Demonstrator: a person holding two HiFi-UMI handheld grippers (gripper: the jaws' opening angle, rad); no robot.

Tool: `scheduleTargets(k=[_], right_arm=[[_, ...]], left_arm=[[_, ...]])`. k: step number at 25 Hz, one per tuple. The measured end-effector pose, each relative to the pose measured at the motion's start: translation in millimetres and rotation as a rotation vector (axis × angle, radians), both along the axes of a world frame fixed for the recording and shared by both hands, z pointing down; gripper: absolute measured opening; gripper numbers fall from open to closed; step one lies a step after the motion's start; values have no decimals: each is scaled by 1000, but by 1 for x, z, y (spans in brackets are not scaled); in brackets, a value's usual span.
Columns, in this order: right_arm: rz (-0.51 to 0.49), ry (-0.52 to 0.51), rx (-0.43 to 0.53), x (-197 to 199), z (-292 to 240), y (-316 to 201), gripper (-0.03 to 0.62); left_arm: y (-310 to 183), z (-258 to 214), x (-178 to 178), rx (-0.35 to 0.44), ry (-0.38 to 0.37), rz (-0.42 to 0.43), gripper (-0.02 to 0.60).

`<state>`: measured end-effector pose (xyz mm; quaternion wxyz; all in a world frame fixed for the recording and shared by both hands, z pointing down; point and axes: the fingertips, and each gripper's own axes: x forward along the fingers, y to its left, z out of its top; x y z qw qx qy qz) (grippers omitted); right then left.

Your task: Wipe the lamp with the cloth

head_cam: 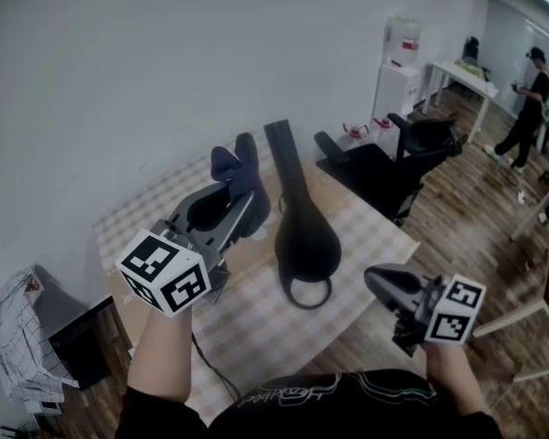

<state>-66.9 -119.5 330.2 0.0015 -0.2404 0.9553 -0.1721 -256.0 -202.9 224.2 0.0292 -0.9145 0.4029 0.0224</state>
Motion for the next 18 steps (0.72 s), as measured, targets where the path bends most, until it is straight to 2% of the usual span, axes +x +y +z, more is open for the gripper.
scheduleTargets(k=[5,11,18], right_arm=[[21,17,10,5,-14,-8,11],[26,22,5,7,-26,-12,11],[6,34,27,2,-33,-17,11]], left_arm=[[-37,-3,-4,6,3,-8,72],[-74,8,-8,-39,24,-26,72],[-95,31,3,-63,-15,29,72]])
